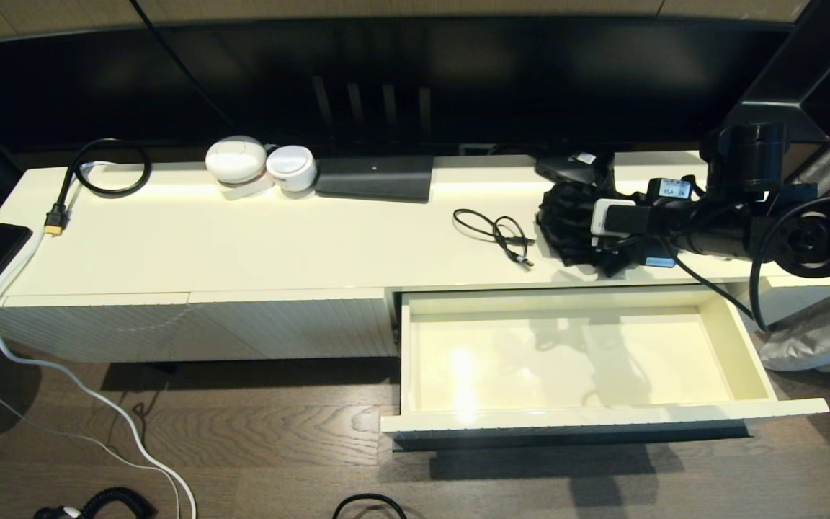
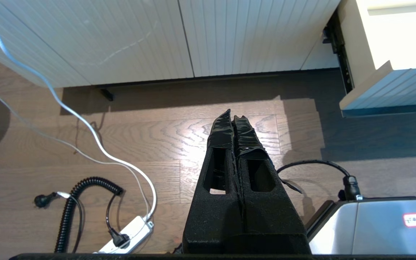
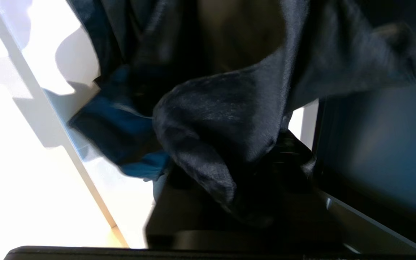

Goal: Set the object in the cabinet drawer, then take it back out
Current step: Take the umbrella out of the drawer and put it on the table, then close the drawer

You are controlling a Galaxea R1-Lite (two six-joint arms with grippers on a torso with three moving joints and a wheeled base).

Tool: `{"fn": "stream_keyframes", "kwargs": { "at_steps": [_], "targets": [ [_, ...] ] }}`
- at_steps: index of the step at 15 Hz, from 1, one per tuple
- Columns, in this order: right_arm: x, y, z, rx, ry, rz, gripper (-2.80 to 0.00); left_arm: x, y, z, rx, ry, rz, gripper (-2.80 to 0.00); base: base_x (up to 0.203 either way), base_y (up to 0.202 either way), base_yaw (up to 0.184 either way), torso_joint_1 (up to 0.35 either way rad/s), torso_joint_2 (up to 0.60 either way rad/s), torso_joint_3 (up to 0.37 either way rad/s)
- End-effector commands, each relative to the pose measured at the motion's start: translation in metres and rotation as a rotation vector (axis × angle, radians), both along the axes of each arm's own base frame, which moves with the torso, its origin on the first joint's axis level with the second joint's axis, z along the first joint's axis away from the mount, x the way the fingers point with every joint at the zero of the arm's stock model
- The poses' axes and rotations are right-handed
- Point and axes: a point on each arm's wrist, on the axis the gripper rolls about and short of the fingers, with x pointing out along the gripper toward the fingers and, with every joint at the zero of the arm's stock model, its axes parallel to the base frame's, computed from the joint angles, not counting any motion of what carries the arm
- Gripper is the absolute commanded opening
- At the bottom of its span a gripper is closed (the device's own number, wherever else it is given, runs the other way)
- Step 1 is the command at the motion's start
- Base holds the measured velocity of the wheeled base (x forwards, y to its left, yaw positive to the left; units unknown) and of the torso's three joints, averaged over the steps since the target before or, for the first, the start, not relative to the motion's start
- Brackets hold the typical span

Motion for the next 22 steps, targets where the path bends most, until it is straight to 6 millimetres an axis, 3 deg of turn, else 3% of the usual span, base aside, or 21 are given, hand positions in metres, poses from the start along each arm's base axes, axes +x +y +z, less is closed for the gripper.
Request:
{"fn": "stream_keyframes", "kwargs": {
  "at_steps": [1, 7, 12, 16, 20, 21, 22],
  "targets": [
    [-0.003, 0.001, 0.005, -0.002, -0.012, 0.002, 0.0, 0.0, 0.0, 0.0, 0.001, 0.0, 0.0, -2.8, 0.0, 0.0, 0.0, 0.0, 0.0, 0.0],
    [-0.034, -0.001, 0.028, 0.004, -0.04, 0.008, 0.0, 0.0, 0.0, 0.0, 0.001, 0.0, 0.0, -2.8, 0.0, 0.0, 0.0, 0.0, 0.0, 0.0],
    [-0.099, -0.01, 0.046, 0.032, -0.009, 0.007, 0.0, 0.0, 0.0, 0.0, 0.001, 0.0, 0.0, -2.8, 0.0, 0.0, 0.0, 0.0, 0.0, 0.0],
    [-0.157, -0.002, 0.026, 0.18, 0.194, 0.0, 0.0, 0.0, 0.0, 0.0, 0.001, 0.0, 0.0, -2.8, 0.0, 0.0, 0.0, 0.0, 0.0, 0.0],
    [-0.2, 0.007, 0.0, 0.246, 0.382, 0.016, 0.0, 0.0, 0.0, 0.0, 0.001, 0.0, 0.0, -2.8, 0.0, 0.0, 0.0, 0.0, 0.0, 0.0],
    [-0.205, 0.008, -0.01, 0.244, 0.419, 0.016, -2.8, 0.0, 0.0, 0.0, 0.001, 0.0, -0.003, -2.8, 0.0, 0.0, 0.0, 0.0, 0.0, 0.0],
    [-0.211, 0.008, -0.018, 0.239, 0.45, 0.021, -2.8, 0.0, 0.0, 0.0, 0.001, 0.0, 0.0, -2.8, 0.0, 0.0, 0.0, 0.0, 0.0, 0.0]
  ]
}}
